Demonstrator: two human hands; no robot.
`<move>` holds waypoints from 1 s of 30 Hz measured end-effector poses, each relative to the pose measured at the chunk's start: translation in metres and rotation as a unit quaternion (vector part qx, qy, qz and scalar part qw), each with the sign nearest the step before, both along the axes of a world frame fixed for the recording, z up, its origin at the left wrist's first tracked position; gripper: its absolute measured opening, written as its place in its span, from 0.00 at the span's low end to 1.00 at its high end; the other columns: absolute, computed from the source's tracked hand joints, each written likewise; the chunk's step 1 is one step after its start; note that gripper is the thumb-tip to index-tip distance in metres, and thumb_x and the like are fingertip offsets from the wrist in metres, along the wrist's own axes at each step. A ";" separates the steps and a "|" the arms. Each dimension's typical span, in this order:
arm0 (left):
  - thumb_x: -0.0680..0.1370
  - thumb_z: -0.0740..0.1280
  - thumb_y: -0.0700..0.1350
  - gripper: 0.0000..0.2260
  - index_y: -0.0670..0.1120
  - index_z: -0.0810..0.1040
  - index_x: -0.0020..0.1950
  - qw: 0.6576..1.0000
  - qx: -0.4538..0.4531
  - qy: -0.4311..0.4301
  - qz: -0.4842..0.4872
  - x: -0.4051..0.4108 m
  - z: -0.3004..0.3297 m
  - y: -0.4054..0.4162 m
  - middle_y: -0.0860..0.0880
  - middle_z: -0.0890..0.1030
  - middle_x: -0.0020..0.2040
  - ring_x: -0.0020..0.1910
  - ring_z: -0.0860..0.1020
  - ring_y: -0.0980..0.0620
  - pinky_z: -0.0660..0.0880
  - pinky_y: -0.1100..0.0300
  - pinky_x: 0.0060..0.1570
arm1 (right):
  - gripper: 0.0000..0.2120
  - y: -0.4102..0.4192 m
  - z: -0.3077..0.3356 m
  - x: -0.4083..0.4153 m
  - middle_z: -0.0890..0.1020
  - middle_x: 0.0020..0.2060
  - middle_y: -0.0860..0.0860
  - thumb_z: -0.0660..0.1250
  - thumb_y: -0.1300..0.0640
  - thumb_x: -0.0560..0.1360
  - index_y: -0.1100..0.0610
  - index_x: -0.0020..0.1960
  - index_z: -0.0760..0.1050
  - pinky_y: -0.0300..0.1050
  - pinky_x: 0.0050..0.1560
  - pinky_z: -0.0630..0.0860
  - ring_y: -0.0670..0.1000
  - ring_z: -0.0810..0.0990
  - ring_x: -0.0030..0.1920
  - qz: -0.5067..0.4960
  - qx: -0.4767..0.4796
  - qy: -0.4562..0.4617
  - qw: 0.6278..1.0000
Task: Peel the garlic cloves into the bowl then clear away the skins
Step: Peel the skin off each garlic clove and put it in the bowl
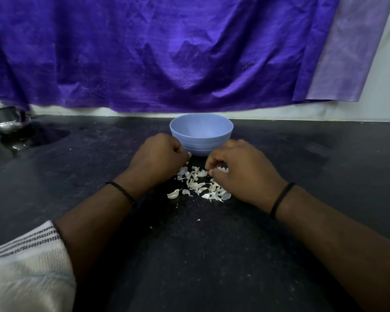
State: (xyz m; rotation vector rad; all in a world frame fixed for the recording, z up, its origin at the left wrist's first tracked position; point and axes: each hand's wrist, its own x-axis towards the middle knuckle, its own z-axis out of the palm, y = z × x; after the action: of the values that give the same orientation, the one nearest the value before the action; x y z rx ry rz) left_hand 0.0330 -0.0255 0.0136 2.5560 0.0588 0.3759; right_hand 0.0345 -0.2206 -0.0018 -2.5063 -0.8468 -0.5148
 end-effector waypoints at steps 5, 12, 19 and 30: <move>0.77 0.71 0.47 0.12 0.48 0.80 0.33 1.000 -0.001 -0.001 -0.010 0.001 -0.002 -0.002 0.52 0.79 0.32 0.33 0.77 0.53 0.70 0.61 0.34 | 0.08 0.012 -0.007 0.002 0.79 0.47 0.48 0.68 0.51 0.77 0.45 0.54 0.82 0.46 0.51 0.72 0.52 0.75 0.54 0.005 -0.059 -0.021 0.998; 0.76 0.72 0.48 0.11 0.48 0.81 0.35 0.999 0.002 -0.025 -0.033 0.000 -0.004 -0.007 0.54 0.80 0.33 0.34 0.78 0.55 0.72 0.60 0.36 | 0.01 0.005 -0.007 0.009 0.78 0.44 0.43 0.72 0.53 0.74 0.47 0.45 0.81 0.43 0.46 0.69 0.47 0.73 0.50 0.006 -0.034 0.010 0.999; 0.76 0.72 0.48 0.09 0.48 0.82 0.36 0.999 -0.002 -0.030 -0.045 -0.001 -0.004 -0.008 0.54 0.81 0.33 0.36 0.79 0.55 0.77 0.56 0.39 | 0.09 0.003 -0.007 0.009 0.80 0.43 0.41 0.70 0.59 0.73 0.48 0.51 0.77 0.46 0.47 0.75 0.47 0.77 0.49 0.055 -0.002 0.034 0.998; 0.76 0.70 0.45 0.08 0.48 0.82 0.36 0.996 -0.008 -0.053 -0.066 -0.002 -0.007 -0.012 0.56 0.80 0.32 0.34 0.77 0.59 0.74 0.60 0.38 | 0.10 0.005 -0.008 0.014 0.82 0.43 0.44 0.66 0.59 0.74 0.48 0.53 0.81 0.46 0.51 0.74 0.50 0.77 0.48 0.041 -0.044 0.035 0.998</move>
State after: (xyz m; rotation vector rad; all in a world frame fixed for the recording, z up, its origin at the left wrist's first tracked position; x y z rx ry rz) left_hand 0.0314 -0.0373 0.0063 2.5038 -0.1458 0.4561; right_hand 0.0485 -0.2159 -0.0101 -2.5395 -0.9592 -0.3678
